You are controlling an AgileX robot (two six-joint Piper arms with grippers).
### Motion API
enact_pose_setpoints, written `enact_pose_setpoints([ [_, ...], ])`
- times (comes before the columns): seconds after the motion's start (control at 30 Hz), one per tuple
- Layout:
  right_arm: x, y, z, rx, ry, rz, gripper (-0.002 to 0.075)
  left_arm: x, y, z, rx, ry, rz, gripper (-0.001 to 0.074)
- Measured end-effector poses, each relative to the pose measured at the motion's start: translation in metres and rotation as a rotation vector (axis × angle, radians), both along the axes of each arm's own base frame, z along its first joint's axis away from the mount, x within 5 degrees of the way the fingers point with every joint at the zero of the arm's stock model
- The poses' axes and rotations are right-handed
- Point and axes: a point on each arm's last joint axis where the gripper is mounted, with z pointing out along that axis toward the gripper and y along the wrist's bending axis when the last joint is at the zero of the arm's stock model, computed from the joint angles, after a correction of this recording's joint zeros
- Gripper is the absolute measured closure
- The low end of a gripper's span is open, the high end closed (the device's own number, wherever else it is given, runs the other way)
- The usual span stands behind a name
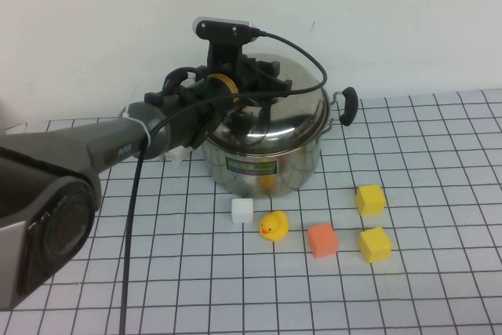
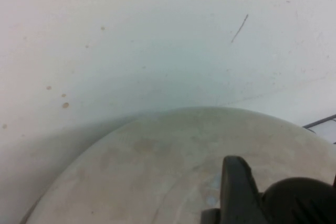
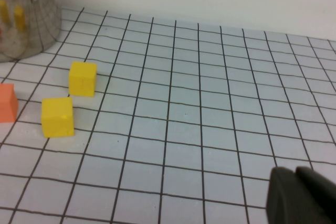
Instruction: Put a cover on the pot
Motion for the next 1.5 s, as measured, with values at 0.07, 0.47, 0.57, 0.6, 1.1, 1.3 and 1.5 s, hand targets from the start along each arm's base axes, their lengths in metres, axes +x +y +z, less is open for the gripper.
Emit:
enact_pose_setpoints([
  [0.07,0.0,0.0,0.0,0.0,0.0,0.0,0.0717,-0.001,-0.002,-0.001,-0.003,0.009,-0.001,0.0423],
  [0.47,0.0,0.0,0.0,0.0,0.0,0.0,0.0717,-0.001,-0.002,-0.001,-0.004,0.032,0.009,0.0423],
  [0.57,0.0,0.0,0.0,0.0,0.0,0.0,0.0717,-0.001,-0.002,-0.001,-0.004,0.032,0.009,0.0423],
  [0.6,0.0,0.0,0.0,0.0,0.0,0.0,0.0717,-0.001,-0.002,-0.001,-0.008,0.03,0.009,0.0423],
  [1.1,0.0,0.0,0.0,0.0,0.0,0.0,0.0717,-0.007,0.004,0.031,0.021,0.01,0.019,0.0146],
  [1.3,0.0,0.0,0.0,0.0,0.0,0.0,0.0717,-0.019,0.018,0.08,0.047,0.014,0.081,0.0152],
  [1.5,0.0,0.0,0.0,0.0,0.0,0.0,0.0717,-0.046,0.038,0.14,0.073,0.032,0.163,0.0327],
])
